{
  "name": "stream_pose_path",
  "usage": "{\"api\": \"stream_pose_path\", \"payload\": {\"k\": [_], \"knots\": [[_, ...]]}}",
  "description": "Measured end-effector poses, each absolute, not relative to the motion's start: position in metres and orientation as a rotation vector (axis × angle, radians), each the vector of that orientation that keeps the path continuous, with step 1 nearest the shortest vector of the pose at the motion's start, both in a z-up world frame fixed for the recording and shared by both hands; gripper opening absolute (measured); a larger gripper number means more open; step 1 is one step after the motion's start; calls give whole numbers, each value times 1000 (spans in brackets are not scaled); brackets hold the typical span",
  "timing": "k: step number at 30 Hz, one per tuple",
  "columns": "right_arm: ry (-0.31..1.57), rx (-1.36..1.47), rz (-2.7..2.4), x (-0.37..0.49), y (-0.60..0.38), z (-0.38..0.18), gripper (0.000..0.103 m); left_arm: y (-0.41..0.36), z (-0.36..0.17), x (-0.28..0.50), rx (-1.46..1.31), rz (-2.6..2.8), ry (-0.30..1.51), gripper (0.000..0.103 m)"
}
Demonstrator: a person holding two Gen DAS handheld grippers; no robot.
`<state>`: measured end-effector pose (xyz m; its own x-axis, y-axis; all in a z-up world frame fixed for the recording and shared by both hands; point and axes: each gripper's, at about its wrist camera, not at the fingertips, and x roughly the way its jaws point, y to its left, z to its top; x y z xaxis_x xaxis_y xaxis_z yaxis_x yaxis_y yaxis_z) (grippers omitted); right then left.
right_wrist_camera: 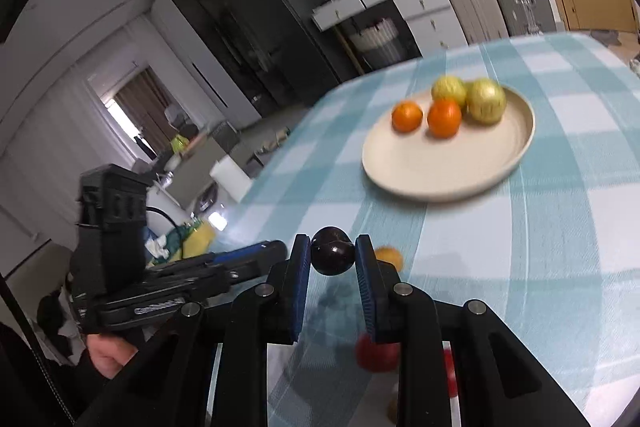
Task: Organize fruits
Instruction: 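Carry both dark plums over the cream plate with both tools, then lower both plums onto the plate and open both tools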
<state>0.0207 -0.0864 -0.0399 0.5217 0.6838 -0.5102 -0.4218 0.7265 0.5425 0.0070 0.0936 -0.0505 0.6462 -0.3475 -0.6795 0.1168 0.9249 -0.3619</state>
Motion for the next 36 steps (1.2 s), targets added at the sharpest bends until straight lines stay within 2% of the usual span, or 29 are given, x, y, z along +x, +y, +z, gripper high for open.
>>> {"api": "stream_pose_path", "payload": {"k": [15, 24, 36], "knots": [[709, 405, 677, 86, -132, -21, 23, 66, -14, 101, -250, -266, 796, 23], [761, 383, 649, 144, -137, -34, 23, 61, -29, 172, -245, -223, 828, 23], [811, 355, 598, 187, -132, -55, 23, 57, -52, 218, -264, -238, 881, 23]]}}
